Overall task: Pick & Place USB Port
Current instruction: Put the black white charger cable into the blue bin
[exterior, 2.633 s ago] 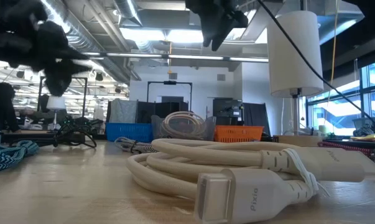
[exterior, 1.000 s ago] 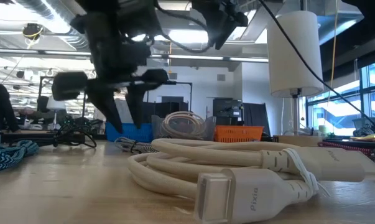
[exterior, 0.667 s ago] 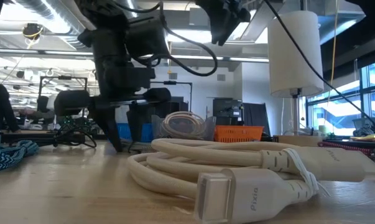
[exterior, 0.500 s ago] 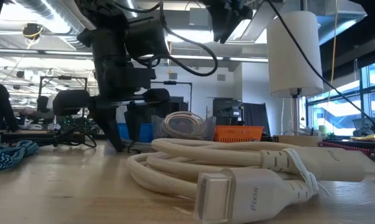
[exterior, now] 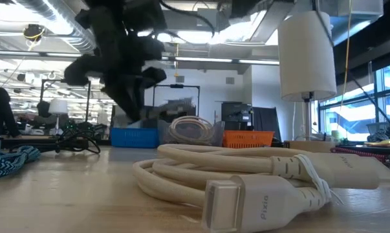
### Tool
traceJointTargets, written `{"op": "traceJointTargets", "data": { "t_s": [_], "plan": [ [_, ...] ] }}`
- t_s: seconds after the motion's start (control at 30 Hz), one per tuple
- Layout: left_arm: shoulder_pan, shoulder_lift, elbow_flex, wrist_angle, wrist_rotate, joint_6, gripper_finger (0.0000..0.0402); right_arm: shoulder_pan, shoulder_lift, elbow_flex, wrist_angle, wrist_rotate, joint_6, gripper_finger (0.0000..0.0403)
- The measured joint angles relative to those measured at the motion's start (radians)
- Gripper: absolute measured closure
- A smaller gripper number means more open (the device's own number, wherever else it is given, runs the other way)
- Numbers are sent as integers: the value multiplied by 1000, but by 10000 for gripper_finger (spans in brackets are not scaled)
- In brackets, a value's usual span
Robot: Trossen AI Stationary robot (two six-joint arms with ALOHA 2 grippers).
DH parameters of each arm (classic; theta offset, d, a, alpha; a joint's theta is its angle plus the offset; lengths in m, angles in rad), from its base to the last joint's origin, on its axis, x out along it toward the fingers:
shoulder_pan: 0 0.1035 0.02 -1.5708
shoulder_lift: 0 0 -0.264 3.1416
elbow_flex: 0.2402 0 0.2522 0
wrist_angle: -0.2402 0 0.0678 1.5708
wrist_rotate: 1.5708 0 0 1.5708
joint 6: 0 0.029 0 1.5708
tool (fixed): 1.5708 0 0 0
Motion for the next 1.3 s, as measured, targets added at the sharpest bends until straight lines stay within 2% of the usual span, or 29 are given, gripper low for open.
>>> {"op": "traceJointTargets", "data": {
  "t_s": [0.17, 0.3, 0.43, 0.57, 0.7, 0.9, 0.97, 1.13, 1.3],
  "plan": [
    [57, -76, 0, -6, -3, -22, 382, 77, -71, -1, -23, 44, 64, 253],
    [126, -134, 0, -7, 36, -42, 382, 152, -151, -52, -22, 86, 129, 253],
    [214, -194, 0, -9, 62, -45, 382, 230, -270, -234, -21, 162, 251, 253],
    [306, -257, -28, 6, 128, -46, 382, 287, -436, -481, 26, 174, 378, 253],
    [389, -302, -69, 4, 171, -37, 382, 338, -624, -717, 232, 180, 385, 253],
    [514, -324, -90, 4, 171, 57, 382, 380, -893, -1061, 757, 155, 191, 253],
    [557, -324, -90, 4, 177, 77, 382, 381, -969, -1166, 885, 138, 156, 253],
    [657, -324, -90, 37, 173, 130, 382, 380, -1098, -1360, 1033, 172, 148, 253],
    [777, -324, -90, 116, 159, 176, 382, 379, -1162, -1471, 1062, 282, 195, 253]
  ]
}}
